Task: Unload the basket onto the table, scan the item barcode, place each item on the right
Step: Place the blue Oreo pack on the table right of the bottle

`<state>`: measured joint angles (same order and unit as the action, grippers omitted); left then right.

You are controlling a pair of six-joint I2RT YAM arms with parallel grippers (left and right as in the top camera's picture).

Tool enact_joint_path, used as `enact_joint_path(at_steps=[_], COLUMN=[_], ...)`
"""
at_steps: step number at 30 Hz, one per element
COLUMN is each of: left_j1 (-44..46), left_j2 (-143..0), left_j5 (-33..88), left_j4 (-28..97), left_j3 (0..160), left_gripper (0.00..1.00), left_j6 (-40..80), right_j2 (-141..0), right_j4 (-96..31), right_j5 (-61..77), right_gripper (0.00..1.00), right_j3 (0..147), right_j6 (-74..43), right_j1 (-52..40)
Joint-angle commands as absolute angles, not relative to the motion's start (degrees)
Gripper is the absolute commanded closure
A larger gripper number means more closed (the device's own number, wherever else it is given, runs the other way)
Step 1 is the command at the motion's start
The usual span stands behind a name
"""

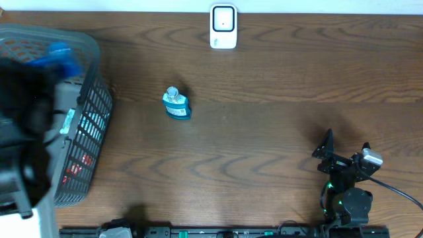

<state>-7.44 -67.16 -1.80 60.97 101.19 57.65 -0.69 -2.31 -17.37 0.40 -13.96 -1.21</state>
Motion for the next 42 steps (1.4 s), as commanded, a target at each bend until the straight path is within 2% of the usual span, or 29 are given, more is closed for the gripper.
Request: enact_joint_path(at_steps=[1,5,10,17,23,28,29,30,32,33,34,35,42], left_j1=[7.7,28.7,43.3,49.0,50.6,50.6,50.5,50.5,50.5,50.4,50.4,50.2,47.4], left_j2=[-70.9,-78.7,-91.5,-108.2,-119.4,-123.2,-123.2,-123.0,-122.0,-121.5,-120.7,-119.7,-111.6], left_j5=[0.5,-8.3,-17.1,-17.0,-14.7,-11.5,-11.4,-11.2,-10.9,-10.8,-10.7,-10.7,-9.9], left_j4=[60.6,60.2,60.1,60.1,59.0,58.1,58.1,58.1,58.2,58.2,58.4,59.0,66.0], left_j3=[101.1,101.1,101.1,101.1,101.1,101.1,101.1,101.1,101.2,101.4,101.9,102.8,119.9], left_gripper=[0.93,0.93,0.93,0.93,0.93,0.93,0.90,0.83,0.30,0.14,0.06,0.01,0.02], left_j6=[53.4,53.5,58.7,71.3,72.3,72.1,71.6,70.9,68.6,67.2,65.2,63.4,43.4], right_j2=[-0.4,-0.4,-0.4,-0.4,-0.4,-0.4,-0.4,-0.4,-0.4,-0.4,-0.4,-0.4,-0.4], right_j4=[-2.6,-2.6,-2.6,-2.6,-2.6,-2.6,-2.6,-2.6,-2.6,-2.6,-2.6,-2.6,-2.6], right_j5=[-17.3,-17.3,-17.3,-17.3,-17.3,-17.3,-17.3,-17.3,-17.3,-17.3,-17.3,-17.3,-17.3], right_gripper=[0.01,0.01,0.01,0.01,0.01,0.01,0.01,0.01,0.01,0.01,0.01,0.01,0.01], right_j3=[0.3,0.3,0.3,0.3,0.3,0.3,0.3,0.3,0.3,0.3,0.3,0.3,0.3], right_j6=[-13.2,-13.2,-13.2,-13.2,-13.2,-13.2,-13.2,-13.2,-13.2,-13.2,-13.2,-13.2,-13.2], right_j1=[-1.9,-1.9,-1.9,-1.9,-1.9,-1.9,-1.9,-1.9,-1.9,-1.9,-1.9,-1.9,-1.9])
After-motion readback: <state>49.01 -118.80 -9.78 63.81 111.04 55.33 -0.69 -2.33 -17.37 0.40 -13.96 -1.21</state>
